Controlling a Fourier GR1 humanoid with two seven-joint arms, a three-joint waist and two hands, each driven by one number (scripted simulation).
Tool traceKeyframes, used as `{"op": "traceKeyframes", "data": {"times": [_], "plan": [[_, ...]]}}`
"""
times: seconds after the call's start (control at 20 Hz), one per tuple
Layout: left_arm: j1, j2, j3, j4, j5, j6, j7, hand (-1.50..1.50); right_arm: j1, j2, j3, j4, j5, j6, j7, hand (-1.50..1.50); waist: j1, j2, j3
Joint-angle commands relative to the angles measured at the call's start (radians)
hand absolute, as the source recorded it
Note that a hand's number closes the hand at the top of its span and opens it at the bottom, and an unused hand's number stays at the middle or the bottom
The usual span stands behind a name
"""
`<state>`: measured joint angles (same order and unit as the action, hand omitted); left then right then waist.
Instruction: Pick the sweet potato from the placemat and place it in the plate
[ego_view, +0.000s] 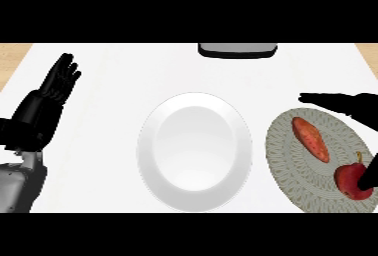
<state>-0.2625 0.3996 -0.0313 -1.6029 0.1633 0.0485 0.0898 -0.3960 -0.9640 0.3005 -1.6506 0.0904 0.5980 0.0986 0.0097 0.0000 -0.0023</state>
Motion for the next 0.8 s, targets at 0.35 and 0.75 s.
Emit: {"op": "traceKeyframes", "data": {"times": [0.35,0.75], "plan": [[-0.036,-0.014,0.056,0.019,-0.016,-0.036,0.010,0.00,-0.045,0.175,0.073,0.106,0.282,0.041,0.084,-1.50,-0.005,0.001,0.002],[-0.005,-0.071,0.027,-0.010,-0.077,-0.013,0.015,0.00,-0.035,0.194,0.085,0.236,0.478,0.037,0.016,-1.50,-0.006,0.001,0.003]]}}
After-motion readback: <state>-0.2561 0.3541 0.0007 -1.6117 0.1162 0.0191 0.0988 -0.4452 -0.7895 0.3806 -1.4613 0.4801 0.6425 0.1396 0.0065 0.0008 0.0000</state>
